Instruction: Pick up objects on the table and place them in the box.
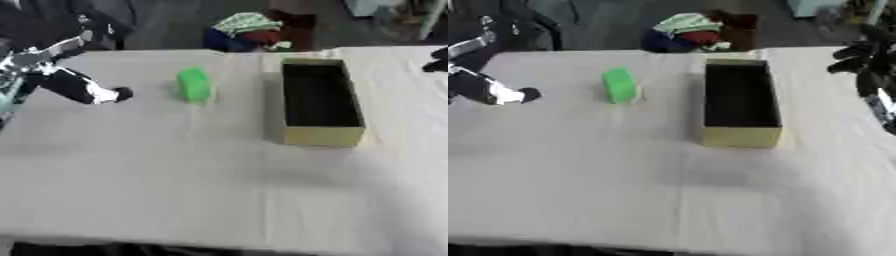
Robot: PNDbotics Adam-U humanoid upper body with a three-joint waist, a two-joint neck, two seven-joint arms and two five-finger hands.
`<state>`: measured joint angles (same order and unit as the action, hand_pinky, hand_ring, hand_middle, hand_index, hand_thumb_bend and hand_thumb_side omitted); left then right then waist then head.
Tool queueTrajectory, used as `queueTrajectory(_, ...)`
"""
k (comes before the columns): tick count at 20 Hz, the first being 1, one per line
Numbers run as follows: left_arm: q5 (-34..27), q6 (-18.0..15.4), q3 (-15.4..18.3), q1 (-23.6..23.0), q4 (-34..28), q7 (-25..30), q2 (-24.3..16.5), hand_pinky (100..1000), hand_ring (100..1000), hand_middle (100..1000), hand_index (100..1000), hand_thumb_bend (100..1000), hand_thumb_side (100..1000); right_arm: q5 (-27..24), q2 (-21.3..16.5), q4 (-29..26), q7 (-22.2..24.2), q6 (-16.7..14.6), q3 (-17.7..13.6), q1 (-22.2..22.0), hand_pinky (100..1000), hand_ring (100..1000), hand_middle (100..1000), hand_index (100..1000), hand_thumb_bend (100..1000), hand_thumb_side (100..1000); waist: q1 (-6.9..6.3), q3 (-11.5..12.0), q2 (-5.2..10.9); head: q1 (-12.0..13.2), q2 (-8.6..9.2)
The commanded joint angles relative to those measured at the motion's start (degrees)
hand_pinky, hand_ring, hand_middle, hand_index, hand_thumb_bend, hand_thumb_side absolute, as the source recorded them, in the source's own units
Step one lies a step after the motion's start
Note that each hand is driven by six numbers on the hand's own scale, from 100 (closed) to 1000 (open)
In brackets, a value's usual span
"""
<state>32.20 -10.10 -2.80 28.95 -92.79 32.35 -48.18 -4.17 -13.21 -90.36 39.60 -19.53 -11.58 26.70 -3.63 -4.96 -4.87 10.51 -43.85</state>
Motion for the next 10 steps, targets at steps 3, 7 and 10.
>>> queueTrajectory(3,-1.23,-0.81,-3.84,9.19,13.38,6.28,-1.36,782,822,820,963,485,640,0.17,-0.43,-0.62,0.4,0.17,0.48,0.54,842,729,744,1000,100,495,-0.19,-0.31,1.25,0.43,-0.27)
queueTrajectory(7,-0.28,-1.05,-4.85,16.59,26.01,9.98,2.27,782,821,819,961,471,689,0.17,-0.36,-0.49,0.65,0.2,0.76,0.37,842,728,743,1000,100,495,-0.35,-0.74,1.63,0.6,-0.27)
queueTrajectory(10,2.78,-1.29,-4.2,21.04,34.95,10.96,5.46,779,817,814,957,442,706,0.16,-0.4,-0.4,0.8,0.2,0.89,0.27,842,728,743,1000,100,496,-0.55,-1.1,1.77,0.93,-0.27)
